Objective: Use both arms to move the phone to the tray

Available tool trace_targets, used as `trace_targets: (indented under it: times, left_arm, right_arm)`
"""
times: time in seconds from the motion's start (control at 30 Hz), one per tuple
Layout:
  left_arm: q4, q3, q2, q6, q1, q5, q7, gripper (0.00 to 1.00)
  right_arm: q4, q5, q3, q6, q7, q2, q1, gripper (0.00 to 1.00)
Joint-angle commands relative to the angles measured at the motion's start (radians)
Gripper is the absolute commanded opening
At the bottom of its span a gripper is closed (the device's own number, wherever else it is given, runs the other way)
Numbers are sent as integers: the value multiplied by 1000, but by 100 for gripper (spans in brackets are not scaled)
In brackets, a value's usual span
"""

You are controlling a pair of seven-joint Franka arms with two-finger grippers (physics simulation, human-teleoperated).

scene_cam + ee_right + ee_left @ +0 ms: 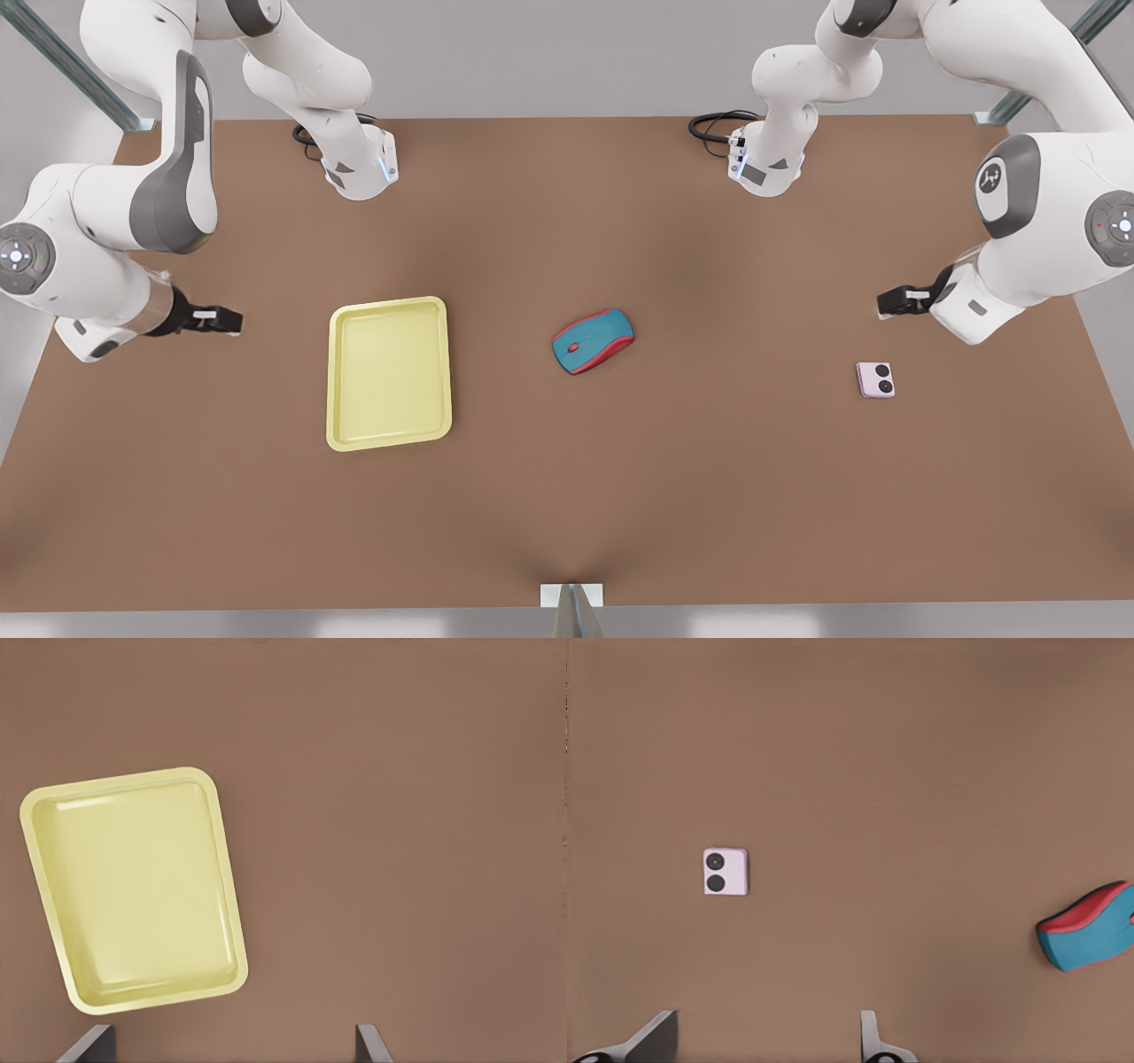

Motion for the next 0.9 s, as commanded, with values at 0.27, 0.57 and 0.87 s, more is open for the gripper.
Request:
trace_targets:
  times: [0.27, 0.57, 0.87]
  left_arm:
    - [-300, 37, 255, 498, 79, -3, 14, 100]
    - [-389, 37, 386, 764, 227, 4, 253, 100]
    - [-442, 37, 406, 762, 247, 6, 491, 100]
  right_arm:
    - [4, 1, 0, 46, 15, 0, 2, 100]
    - [4, 1, 0, 46, 12, 0, -2, 100]
    - [4, 1, 0, 46, 12, 0, -2, 100]
